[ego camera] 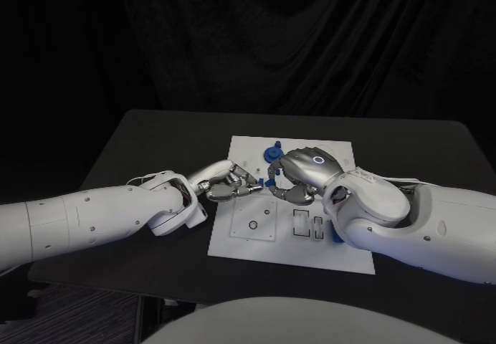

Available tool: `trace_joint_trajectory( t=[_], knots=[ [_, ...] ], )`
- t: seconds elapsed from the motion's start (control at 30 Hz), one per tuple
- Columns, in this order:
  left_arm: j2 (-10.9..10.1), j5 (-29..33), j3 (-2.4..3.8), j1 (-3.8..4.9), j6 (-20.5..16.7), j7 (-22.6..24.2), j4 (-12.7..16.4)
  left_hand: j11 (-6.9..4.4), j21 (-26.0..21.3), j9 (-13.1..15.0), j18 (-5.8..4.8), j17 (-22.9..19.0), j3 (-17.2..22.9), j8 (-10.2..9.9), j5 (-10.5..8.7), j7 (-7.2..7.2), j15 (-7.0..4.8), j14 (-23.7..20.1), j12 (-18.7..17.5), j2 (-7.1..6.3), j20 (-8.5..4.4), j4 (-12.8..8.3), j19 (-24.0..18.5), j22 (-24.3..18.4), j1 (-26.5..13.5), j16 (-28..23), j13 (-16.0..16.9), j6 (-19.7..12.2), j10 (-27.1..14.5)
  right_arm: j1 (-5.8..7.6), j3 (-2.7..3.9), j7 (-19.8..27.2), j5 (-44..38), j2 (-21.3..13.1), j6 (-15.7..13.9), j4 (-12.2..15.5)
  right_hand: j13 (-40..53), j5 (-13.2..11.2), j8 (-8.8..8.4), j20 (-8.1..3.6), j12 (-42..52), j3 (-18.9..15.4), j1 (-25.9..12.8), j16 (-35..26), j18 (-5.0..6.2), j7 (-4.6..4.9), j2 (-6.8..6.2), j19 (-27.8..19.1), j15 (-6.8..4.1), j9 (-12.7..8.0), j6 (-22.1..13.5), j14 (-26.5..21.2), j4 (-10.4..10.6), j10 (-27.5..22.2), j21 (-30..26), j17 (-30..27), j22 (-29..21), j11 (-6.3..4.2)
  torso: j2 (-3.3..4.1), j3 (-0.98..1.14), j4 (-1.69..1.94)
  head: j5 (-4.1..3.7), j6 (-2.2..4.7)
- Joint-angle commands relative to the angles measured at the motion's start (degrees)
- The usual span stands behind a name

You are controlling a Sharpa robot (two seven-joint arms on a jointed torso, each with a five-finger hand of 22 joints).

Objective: Assemble the parts on the task board

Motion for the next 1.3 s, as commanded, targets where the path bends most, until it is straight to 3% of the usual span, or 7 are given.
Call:
trace_joint_trajectory(
  t=[0.03,0.5,0.67,0.83,1.13,1.3],
  knots=[
    [0.3,1.8,0.05,-0.1,1.3,1.1,0.0,0.29,-0.4,0.0,0.27,15.1,-1.4,0.2,0.41,-0.17,0.25,5.9,0.1,0.18,0.37,0.0,1.4,13.1,-1.5,0.1,15.1,0.3,6.1,-0.19,0.03,1.0,0.3,0.3,-1.6,-0.1,15.1,-0.1,0.17,-0.33,0.2,0.3,-0.6,0.1,-0.64,-1.97,0.17,1.8,-0.39,0.0,2.2,3.9,0.0,5.9,0.0,2.8,11.3,-0.38,0.02,-0.04,0.04,0.19,-0.01],
    [0.5,2.1,0.05,-0.1,1.3,1.7,-0.3,0.26,-1.0,0.1,0.43,15.1,-2.8,0.3,0.15,-0.19,0.21,5.9,0.1,0.61,0.33,0.0,1.0,12.9,-2.5,0.1,15.1,0.2,6.1,-0.47,0.02,1.5,0.3,0.7,-0.9,0.1,15.1,-0.1,0.07,-0.37,0.2,0.4,-0.3,0.0,-0.64,-1.98,0.2,1.8,-0.44,0.0,2.1,3.9,-0.2,5.9,0.0,2.8,11.3,-0.42,0.04,-0.02,-0.01,0.24,-0.01],
    [0.6,2.1,0.05,-0.1,1.6,1.7,-0.4,0.28,-1.1,0.2,0.47,15.1,-3.3,0.4,0.72,-0.2,0.25,5.9,0.1,1.35,0.35,0.0,0.8,12.8,-2.6,0.1,15.1,0.2,6.1,-0.54,0.01,1.9,0.3,1.0,-0.6,0.0,15.1,-0.1,0.01,-0.39,0.2,0.5,-0.3,0.0,-0.6,-1.96,0.2,1.8,-0.45,0.0,2.1,3.9,-0.3,5.9,-0.2,2.7,11.2,-0.42,0.05,0.0,-0.02,0.33,-0.01],
    [0.8,2.1,0.05,-0.11,2.1,1.7,-0.4,0.25,-1.2,0.3,0.5,15.1,-4.0,0.5,3.8,-0.25,0.25,5.9,0.1,2.66,0.36,-0.1,0.7,12.8,-2.1,0.1,15.1,0.1,6.1,-0.61,-0.01,2.3,0.3,1.3,-0.5,-0.1,15.1,-0.2,-0.08,-0.41,0.2,0.6,-0.2,0.0,-0.59,-1.93,0.22,1.7,-0.45,0.0,2.0,3.9,-0.4,5.9,-0.2,2.7,11.2,-0.4,0.05,0.02,-0.02,0.48,-0.01],
    [1.0,2.1,0.05,-0.12,3.1,1.6,-0.4,0.15,-1.3,0.4,0.5,15.1,-4.2,0.7,7.68,-0.38,0.19,5.9,0.1,3.32,0.33,-0.1,0.6,12.8,-0.3,0.1,15.1,0.3,6.1,-0.72,-0.02,2.6,0.3,2.0,-0.3,-0.5,15.1,-0.3,-0.11,-0.41,0.2,0.6,-0.1,0.0,-0.59,-1.91,0.23,1.7,-0.45,0.0,1.9,3.9,-0.4,5.9,-0.2,2.8,11.2,-0.39,-0.05,-0.01,0.01,0.61,-0.01],
    [0.9,2.1,0.05,-0.13,3.4,2.1,-0.3,-0.31,-1.3,0.6,0.52,15.1,-2.8,1.3,13.04,-0.9,-0.17,5.9,0.1,2.94,0.05,-0.2,0.6,12.8,3.2,0.1,15.1,1.6,6.1,-0.74,-0.02,2.6,0.3,2.2,0.1,-0.6,15.1,-0.3,-0.15,-0.41,0.2,0.7,-0.1,0.0,-0.58,-1.89,0.25,1.7,-0.44,0.0,1.9,3.9,-0.5,5.9,-0.3,2.7,11.2,-0.38,-0.06,-0.04,-0.07,0.83,-0.01]
  ],
)
